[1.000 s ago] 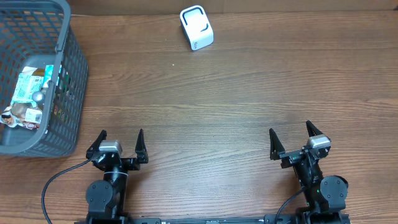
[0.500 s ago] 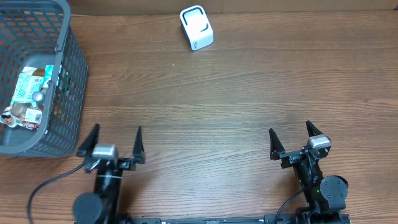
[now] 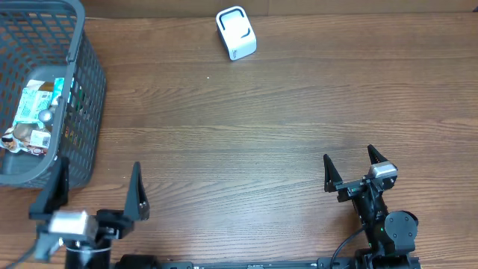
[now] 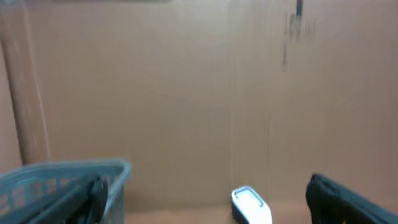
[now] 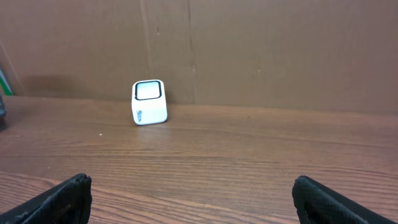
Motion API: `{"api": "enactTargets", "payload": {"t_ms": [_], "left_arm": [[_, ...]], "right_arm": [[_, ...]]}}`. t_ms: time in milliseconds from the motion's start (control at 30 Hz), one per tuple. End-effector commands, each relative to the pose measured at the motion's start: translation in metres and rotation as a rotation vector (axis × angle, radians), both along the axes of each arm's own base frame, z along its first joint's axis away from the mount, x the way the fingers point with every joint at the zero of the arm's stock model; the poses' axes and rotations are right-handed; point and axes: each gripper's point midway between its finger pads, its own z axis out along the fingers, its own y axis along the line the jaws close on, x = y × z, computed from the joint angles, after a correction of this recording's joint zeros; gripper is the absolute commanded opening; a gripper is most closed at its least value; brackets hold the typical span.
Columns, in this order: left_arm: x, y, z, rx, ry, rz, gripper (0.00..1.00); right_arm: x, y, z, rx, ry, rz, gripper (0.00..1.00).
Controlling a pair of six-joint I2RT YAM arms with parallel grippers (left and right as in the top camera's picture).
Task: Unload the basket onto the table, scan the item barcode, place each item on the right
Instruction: 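Move the left gripper into the grey basket toward the items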
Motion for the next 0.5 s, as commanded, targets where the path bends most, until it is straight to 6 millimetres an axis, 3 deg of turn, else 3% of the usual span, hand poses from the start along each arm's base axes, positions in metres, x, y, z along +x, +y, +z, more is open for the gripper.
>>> {"api": "enactTargets", "payload": {"t_ms": [0, 133, 267, 467], "left_arm": [[0.013, -0.002, 0.034, 0.025, 0.082, -0.004, 1.0], [0.037, -0.003, 0.045, 0.036, 0.275, -0.004, 1.0], [0.065, -0.005, 0.045, 0.048, 0.491, -0.005, 1.0], [0.108, -0.007, 0.017, 0.072, 0.816, -0.011, 1.0]], "right_arm": [[0.001, -0.002, -0.002, -0.007, -0.003, -0.011, 1.0], [0.001, -0.002, -0.002, -0.007, -0.003, -0.011, 1.0], [0.001, -0.002, -0.003, -0.007, -0.002, -0.011, 1.0], [0.001, -0.002, -0.002, -0.007, -0.003, -0.011, 1.0]]}}
